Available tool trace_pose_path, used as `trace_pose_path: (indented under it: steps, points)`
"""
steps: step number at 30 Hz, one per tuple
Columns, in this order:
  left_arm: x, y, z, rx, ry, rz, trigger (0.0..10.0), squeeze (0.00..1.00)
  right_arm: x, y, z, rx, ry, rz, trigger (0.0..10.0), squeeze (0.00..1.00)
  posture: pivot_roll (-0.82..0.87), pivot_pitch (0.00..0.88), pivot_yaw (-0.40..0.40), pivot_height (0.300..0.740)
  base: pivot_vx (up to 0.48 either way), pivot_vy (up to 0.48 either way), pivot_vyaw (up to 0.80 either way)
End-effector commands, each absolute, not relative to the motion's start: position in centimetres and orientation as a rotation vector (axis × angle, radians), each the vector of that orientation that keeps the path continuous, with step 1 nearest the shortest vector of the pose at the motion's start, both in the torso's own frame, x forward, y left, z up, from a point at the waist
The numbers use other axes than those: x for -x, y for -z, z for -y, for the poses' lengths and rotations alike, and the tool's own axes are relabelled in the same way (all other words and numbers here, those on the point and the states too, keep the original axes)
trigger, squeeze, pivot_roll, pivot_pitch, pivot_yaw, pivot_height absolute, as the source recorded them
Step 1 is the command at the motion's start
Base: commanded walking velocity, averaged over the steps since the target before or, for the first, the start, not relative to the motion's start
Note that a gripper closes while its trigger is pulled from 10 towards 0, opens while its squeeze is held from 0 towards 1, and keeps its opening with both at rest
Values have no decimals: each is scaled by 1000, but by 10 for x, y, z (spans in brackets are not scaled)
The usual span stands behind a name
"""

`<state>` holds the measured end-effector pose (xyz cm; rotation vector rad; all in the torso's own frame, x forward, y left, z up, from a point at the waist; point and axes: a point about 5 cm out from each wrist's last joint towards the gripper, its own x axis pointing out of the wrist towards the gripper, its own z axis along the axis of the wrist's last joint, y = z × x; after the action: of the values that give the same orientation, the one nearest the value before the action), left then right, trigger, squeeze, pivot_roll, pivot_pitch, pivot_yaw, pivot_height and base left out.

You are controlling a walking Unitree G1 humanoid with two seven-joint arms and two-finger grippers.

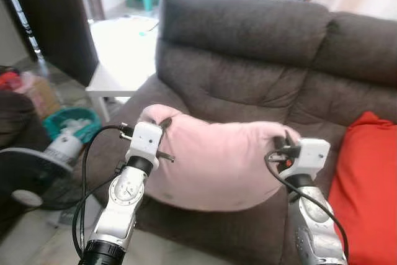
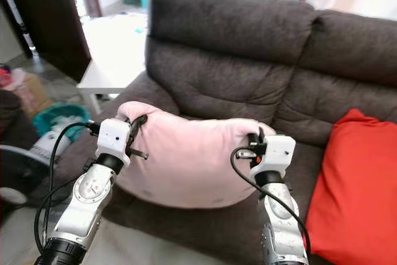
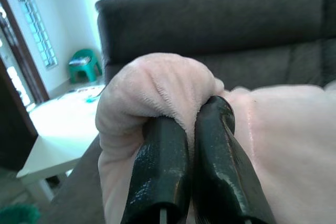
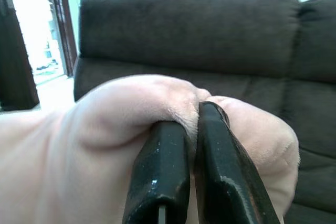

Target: Move the pillow to the sofa from floor

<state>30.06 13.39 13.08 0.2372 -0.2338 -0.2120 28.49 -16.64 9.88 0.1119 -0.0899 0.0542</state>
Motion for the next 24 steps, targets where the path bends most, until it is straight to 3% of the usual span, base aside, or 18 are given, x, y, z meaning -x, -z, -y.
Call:
trace_pose_path:
  steps: [1, 3, 9, 19, 24]
  points:
    - [-303, -152, -133, -246, 201, 329, 10000, 0, -290, -112, 158, -108, -101, 143, 10000, 0, 98, 0, -59, 740, 345, 0, 0]
    - [-303, -153, -133, -248, 200, 331, 10000, 0, -290, -114, 156, -80, -120, 157, 10000, 0, 99, 0, -61, 740, 343, 0, 0]
    - [-304, -154, -132, -248, 202, 334, 10000, 0, -289, -114, 155, -84, -125, 154, 10000, 0, 98, 0, -61, 740, 346, 0, 800]
    - [-303, -154, -132, -248, 203, 333, 10000, 0, -289, -112, 156, -99, -116, 142, 10000, 0, 103, 0, -63, 740, 346, 0, 0]
    - [-300, -148, -121, -241, 311, 301, 10000, 0, -291, -113, 154, -103, -123, 140, 10000, 0, 106, 0, -62, 740, 115, 0, 0]
